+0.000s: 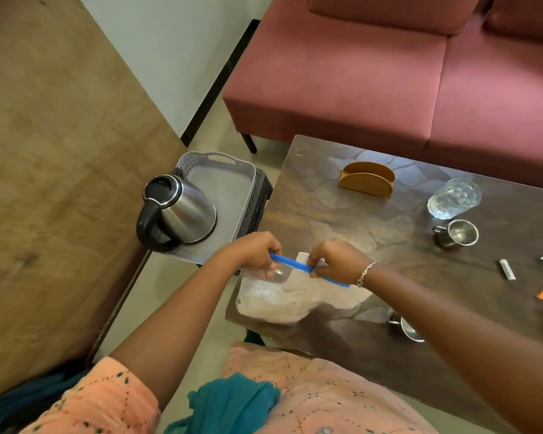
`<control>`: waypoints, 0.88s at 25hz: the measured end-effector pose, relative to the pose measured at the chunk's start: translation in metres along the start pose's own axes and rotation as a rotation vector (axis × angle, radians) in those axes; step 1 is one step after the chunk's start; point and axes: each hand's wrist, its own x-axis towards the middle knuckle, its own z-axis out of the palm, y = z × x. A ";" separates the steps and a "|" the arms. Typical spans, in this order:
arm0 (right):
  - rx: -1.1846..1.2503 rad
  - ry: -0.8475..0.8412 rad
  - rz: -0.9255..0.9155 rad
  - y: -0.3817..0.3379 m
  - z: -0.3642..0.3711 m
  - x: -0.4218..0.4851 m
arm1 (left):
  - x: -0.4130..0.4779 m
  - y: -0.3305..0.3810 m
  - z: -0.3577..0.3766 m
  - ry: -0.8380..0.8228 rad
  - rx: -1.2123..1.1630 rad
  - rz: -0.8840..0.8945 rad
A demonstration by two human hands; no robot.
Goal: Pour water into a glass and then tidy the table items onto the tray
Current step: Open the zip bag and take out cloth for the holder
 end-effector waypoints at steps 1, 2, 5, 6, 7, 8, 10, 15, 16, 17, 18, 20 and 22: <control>-0.009 -0.009 0.023 0.003 0.006 0.003 | 0.009 -0.002 0.006 0.023 0.046 0.005; -0.018 -0.007 0.043 0.007 0.010 0.006 | 0.017 -0.002 0.011 0.071 0.105 0.019; -0.043 0.058 0.098 0.019 0.015 0.014 | 0.038 -0.002 0.017 0.240 0.296 0.060; -0.055 0.098 0.116 0.023 0.014 0.015 | 0.043 -0.003 0.017 0.273 0.325 0.061; -0.070 0.142 0.136 0.028 0.012 0.016 | 0.050 -0.004 0.017 0.292 0.339 0.055; -0.082 0.192 0.155 0.033 0.009 0.016 | 0.055 -0.006 0.017 0.309 0.346 0.044; -0.080 0.307 0.179 0.040 0.000 0.013 | 0.063 -0.008 0.016 0.363 0.361 0.030; -0.029 0.555 0.143 0.043 -0.034 -0.003 | 0.060 -0.003 0.006 0.558 0.150 0.091; -0.011 0.571 0.127 0.043 -0.043 -0.007 | 0.056 0.001 0.003 0.582 0.051 0.148; 0.011 0.571 0.105 0.041 -0.052 -0.012 | 0.050 0.005 -0.001 0.582 -0.056 0.207; 0.032 0.563 0.075 0.039 -0.062 -0.017 | 0.043 0.011 -0.005 0.560 -0.144 0.264; 0.074 0.537 0.026 0.033 -0.080 -0.028 | 0.031 0.024 -0.014 0.464 -0.202 0.349; 0.132 0.530 0.011 0.026 -0.094 -0.037 | 0.020 0.038 -0.022 0.361 -0.205 0.404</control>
